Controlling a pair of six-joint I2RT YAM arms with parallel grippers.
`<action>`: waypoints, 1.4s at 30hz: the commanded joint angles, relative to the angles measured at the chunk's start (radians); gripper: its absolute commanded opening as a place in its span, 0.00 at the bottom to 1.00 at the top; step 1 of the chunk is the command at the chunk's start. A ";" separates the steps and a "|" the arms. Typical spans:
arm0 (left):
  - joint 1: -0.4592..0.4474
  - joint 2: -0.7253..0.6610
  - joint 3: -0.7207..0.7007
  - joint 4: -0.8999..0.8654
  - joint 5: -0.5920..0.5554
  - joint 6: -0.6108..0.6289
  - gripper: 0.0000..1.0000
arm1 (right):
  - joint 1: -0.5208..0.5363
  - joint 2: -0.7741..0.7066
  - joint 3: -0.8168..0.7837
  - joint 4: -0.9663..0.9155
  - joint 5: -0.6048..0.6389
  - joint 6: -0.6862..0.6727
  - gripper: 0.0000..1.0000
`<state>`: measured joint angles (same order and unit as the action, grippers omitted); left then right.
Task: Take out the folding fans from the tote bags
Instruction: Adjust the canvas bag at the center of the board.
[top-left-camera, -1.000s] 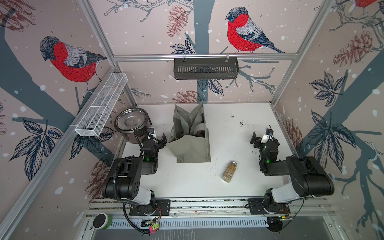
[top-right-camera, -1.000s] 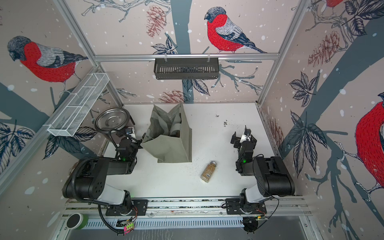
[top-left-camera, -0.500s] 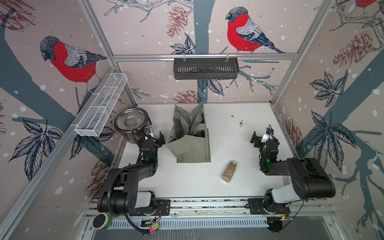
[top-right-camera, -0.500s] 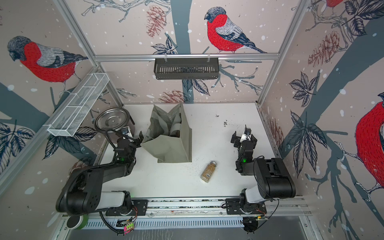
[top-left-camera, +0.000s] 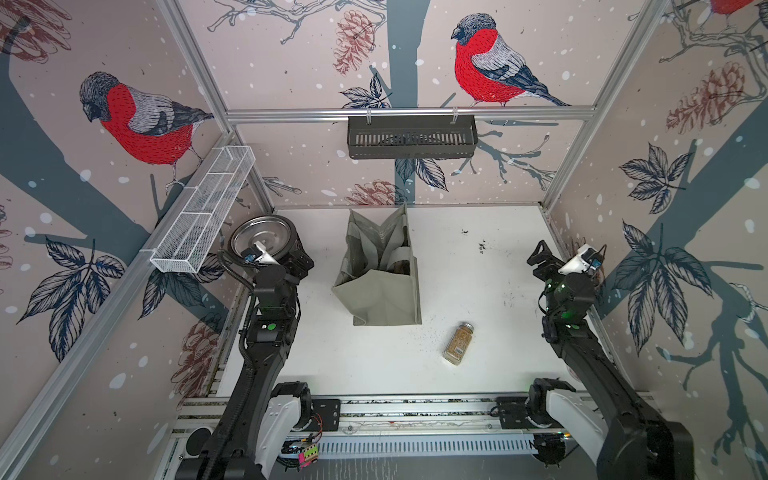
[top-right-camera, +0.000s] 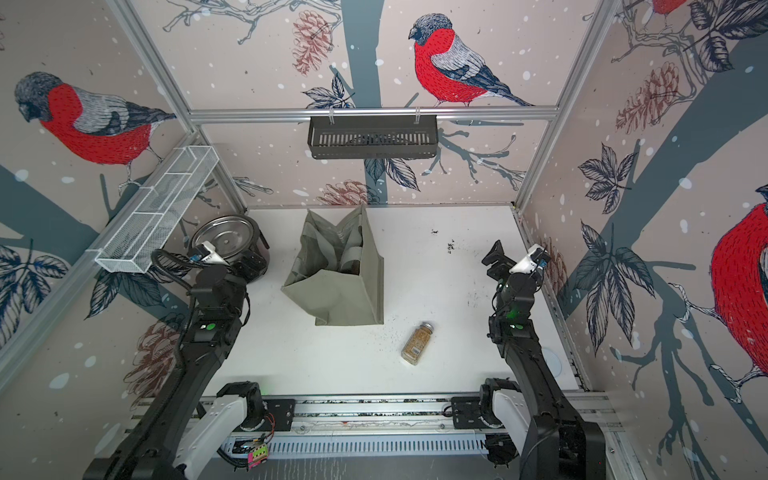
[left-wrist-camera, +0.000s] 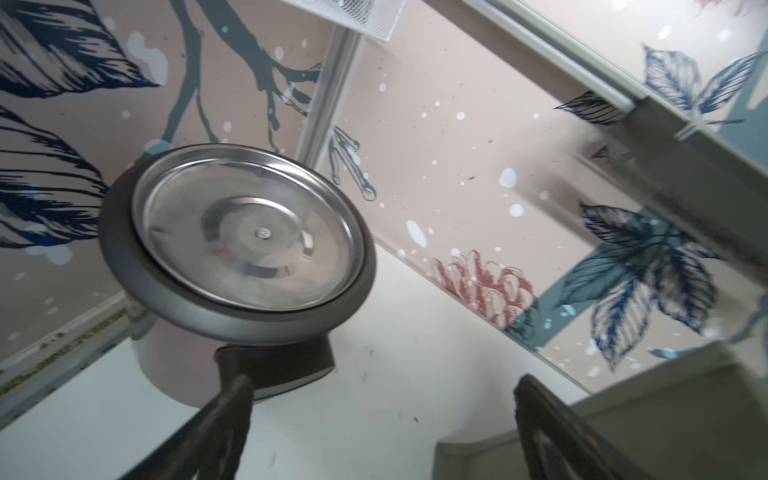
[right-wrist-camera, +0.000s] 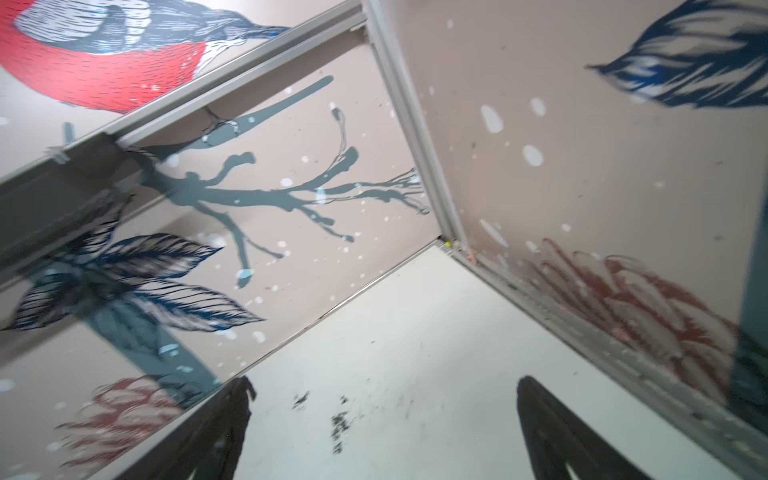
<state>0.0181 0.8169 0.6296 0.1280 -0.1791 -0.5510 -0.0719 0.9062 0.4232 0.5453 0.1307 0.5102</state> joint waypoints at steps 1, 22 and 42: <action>0.008 -0.017 0.147 -0.201 0.256 -0.016 0.97 | 0.027 -0.028 0.090 -0.207 -0.166 0.085 1.00; -0.047 0.397 0.591 -0.584 0.779 0.252 0.88 | 0.724 0.319 0.747 -0.801 -0.125 -0.030 1.00; -0.234 0.494 0.663 -0.749 0.437 0.377 0.44 | 0.889 0.826 1.320 -1.174 -0.026 -0.083 0.93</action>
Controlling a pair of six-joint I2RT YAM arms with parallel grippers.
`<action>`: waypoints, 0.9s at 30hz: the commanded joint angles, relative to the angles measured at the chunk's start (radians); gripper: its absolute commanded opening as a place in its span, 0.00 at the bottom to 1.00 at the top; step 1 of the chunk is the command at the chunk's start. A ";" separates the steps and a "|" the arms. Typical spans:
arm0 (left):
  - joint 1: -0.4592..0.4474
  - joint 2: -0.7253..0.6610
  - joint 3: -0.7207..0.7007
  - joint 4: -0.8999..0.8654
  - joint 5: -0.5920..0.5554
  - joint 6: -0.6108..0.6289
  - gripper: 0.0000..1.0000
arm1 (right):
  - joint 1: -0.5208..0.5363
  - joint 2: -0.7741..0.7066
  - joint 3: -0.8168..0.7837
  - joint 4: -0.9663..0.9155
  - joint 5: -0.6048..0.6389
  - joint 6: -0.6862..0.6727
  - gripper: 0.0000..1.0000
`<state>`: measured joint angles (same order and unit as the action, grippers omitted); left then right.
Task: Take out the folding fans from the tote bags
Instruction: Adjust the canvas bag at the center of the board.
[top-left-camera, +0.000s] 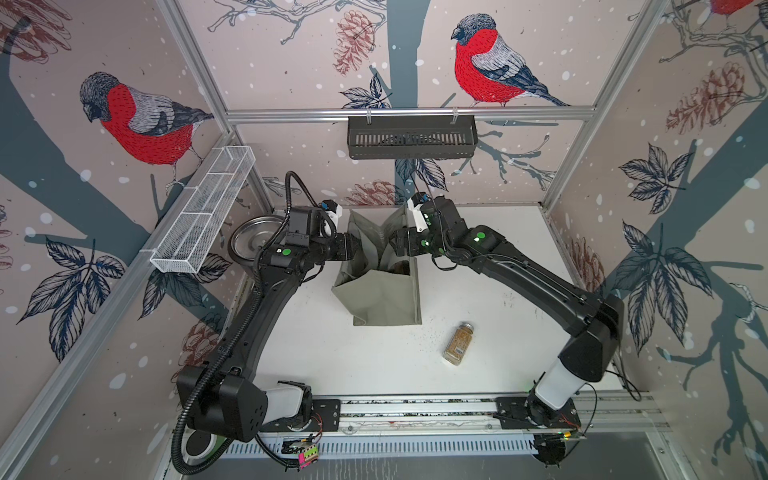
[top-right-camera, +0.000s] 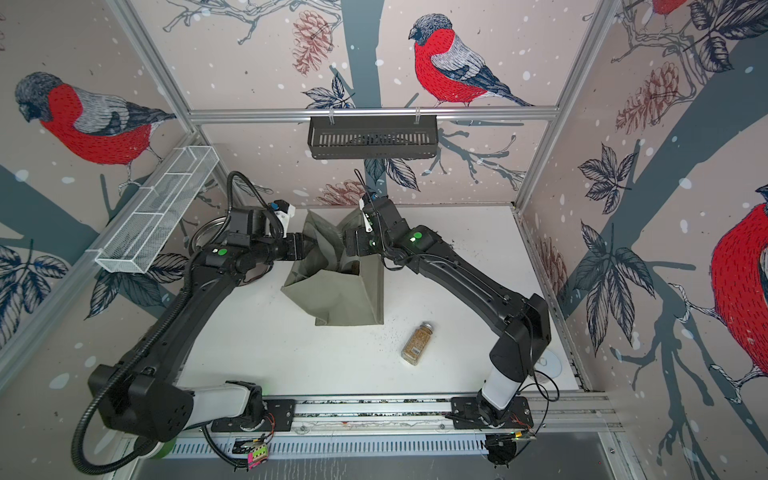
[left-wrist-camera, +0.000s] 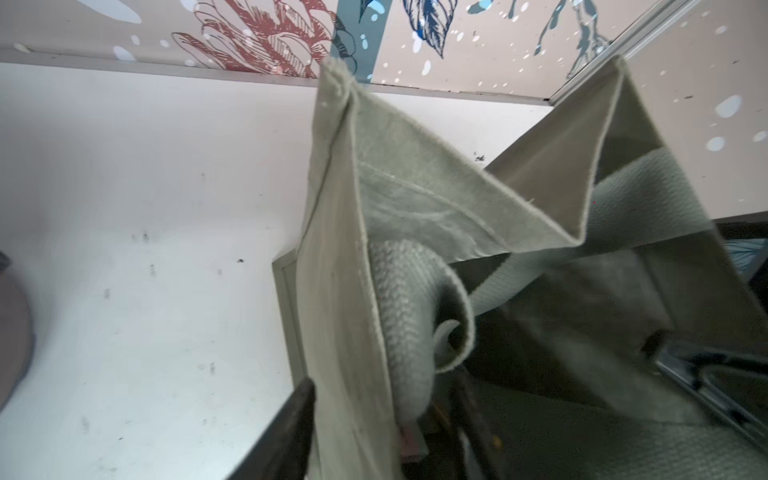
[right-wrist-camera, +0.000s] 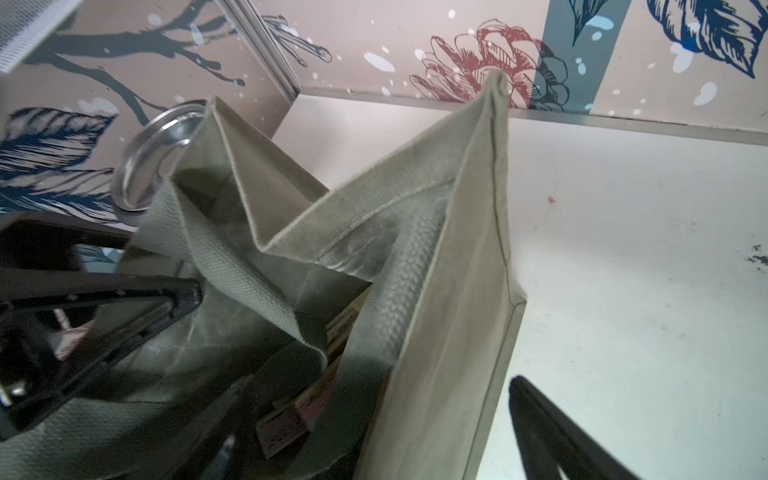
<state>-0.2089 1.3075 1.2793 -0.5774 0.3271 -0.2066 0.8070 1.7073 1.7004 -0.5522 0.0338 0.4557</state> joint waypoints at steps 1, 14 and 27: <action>-0.008 0.007 0.018 -0.049 -0.082 0.034 0.41 | 0.013 0.033 0.056 -0.087 0.086 -0.033 0.93; -0.011 0.008 0.022 -0.048 -0.100 0.028 0.21 | 0.059 -0.087 0.112 -0.171 0.261 -0.227 0.95; -0.010 -0.004 0.020 -0.037 -0.082 0.026 0.17 | 0.281 0.021 0.293 -0.373 0.424 -0.582 0.88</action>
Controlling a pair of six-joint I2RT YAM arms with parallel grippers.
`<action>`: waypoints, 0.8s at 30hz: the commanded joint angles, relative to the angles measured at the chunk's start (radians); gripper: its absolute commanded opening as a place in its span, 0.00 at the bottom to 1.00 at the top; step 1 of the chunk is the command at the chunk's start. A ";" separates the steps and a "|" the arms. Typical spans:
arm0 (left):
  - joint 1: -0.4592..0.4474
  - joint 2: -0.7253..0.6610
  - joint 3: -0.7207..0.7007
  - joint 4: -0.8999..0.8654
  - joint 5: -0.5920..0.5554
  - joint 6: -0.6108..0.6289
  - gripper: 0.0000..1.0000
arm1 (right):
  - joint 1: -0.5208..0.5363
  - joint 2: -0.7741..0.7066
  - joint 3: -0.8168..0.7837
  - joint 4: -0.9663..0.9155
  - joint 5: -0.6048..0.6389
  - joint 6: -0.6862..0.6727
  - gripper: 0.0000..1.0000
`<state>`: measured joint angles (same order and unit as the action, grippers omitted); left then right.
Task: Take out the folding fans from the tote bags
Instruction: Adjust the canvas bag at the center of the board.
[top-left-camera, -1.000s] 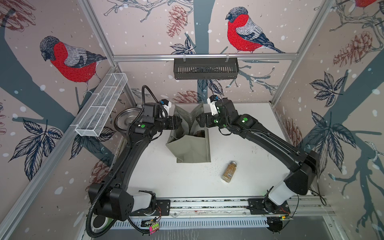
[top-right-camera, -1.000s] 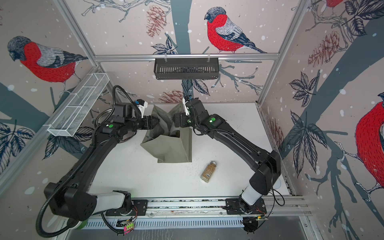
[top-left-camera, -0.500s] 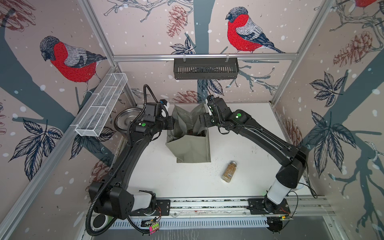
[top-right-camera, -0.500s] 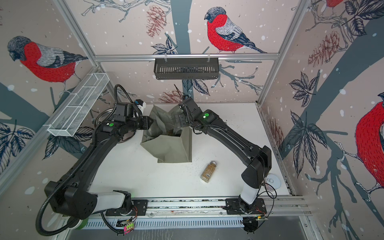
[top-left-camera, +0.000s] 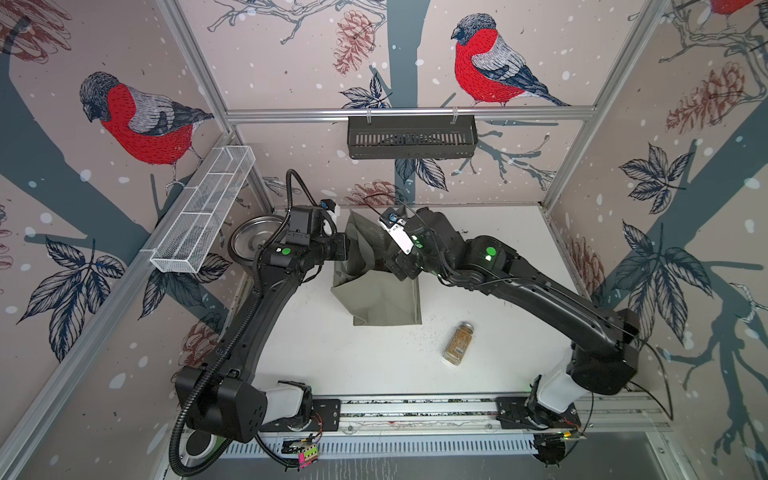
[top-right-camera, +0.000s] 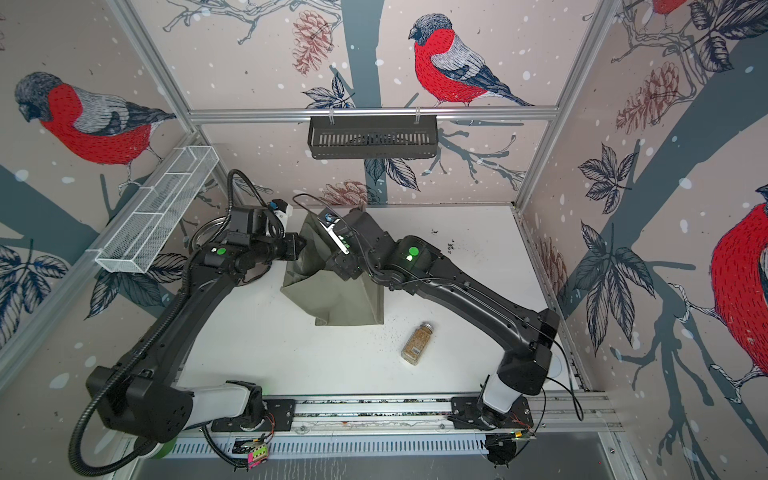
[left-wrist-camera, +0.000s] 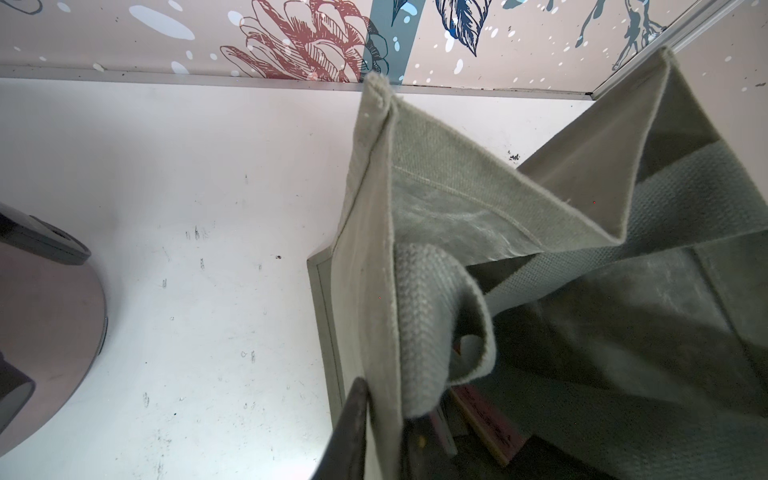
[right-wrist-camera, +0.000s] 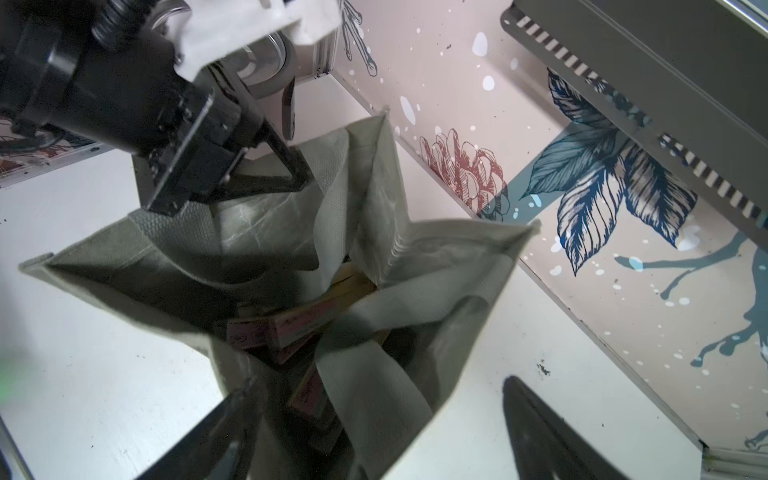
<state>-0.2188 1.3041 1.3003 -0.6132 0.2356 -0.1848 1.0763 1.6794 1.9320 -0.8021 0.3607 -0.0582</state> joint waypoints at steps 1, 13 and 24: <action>0.000 0.000 -0.002 -0.002 0.010 0.007 0.17 | 0.021 0.061 0.060 -0.129 0.134 -0.080 0.86; -0.001 0.004 -0.007 0.004 0.015 0.013 0.17 | 0.048 0.056 0.004 -0.167 0.201 -0.150 0.79; -0.002 0.009 -0.013 0.009 0.027 0.013 0.17 | 0.030 0.130 -0.081 -0.124 0.422 -0.199 0.73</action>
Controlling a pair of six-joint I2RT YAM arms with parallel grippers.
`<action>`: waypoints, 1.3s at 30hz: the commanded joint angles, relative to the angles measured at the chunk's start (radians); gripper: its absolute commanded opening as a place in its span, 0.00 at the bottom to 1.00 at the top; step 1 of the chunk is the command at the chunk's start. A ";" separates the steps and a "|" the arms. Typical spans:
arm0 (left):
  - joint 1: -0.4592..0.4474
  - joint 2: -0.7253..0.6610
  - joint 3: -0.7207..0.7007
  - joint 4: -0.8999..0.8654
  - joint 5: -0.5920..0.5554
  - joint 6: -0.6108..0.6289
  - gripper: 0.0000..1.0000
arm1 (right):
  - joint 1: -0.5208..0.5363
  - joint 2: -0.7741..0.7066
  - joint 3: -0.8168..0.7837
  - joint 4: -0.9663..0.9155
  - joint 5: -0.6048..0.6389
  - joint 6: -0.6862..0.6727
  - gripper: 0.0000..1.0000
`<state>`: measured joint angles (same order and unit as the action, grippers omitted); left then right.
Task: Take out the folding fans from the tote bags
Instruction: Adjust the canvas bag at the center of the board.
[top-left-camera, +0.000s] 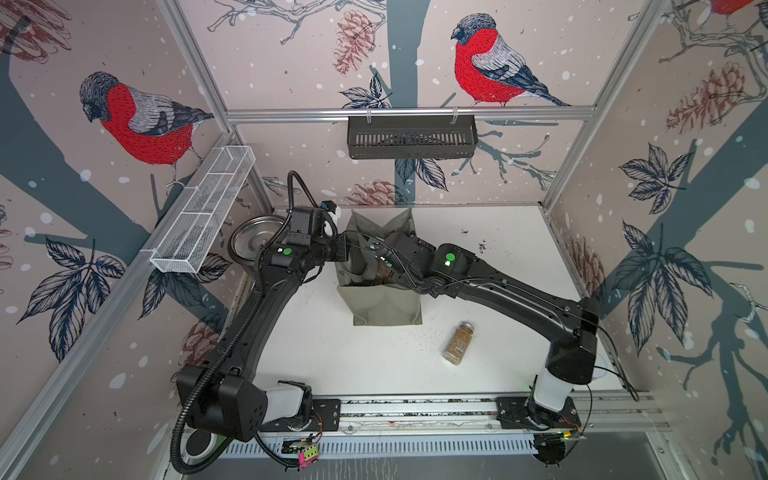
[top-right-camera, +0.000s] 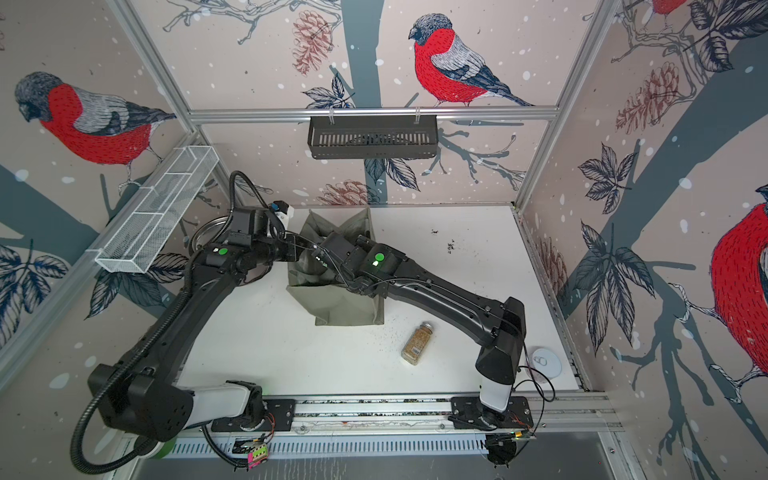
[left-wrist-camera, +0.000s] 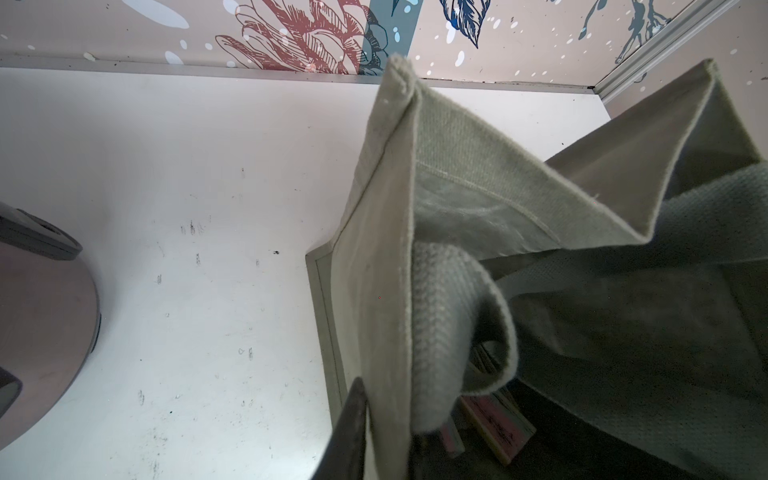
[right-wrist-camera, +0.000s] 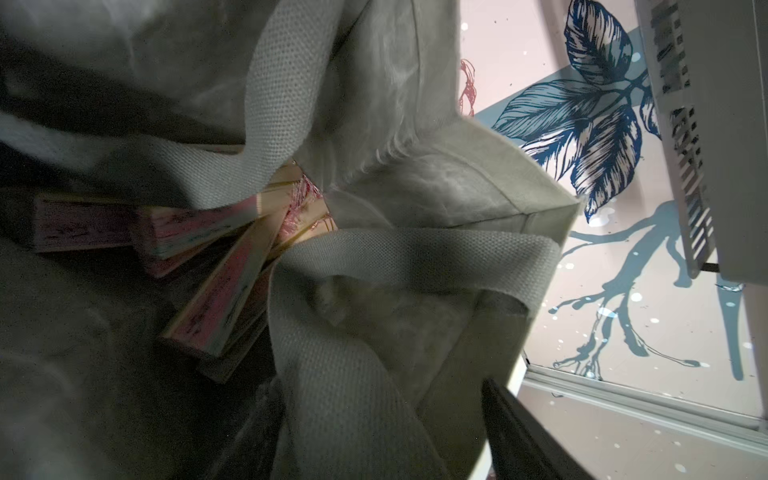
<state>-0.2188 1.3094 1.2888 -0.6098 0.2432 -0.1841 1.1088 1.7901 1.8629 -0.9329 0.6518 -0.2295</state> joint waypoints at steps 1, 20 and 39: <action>0.000 0.004 -0.002 0.004 0.019 0.011 0.17 | -0.002 0.029 -0.010 0.022 0.160 -0.031 0.69; -0.002 -0.025 -0.020 0.015 0.034 0.001 0.17 | -0.439 -0.571 -0.690 0.905 -0.716 0.644 0.25; -0.087 -0.057 0.306 -0.158 0.147 0.010 0.62 | -0.602 -0.645 -0.956 1.047 -0.885 0.901 0.25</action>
<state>-0.2558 1.2350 1.5620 -0.6804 0.3389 -0.2024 0.5098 1.1439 0.9104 0.0891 -0.2119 0.6590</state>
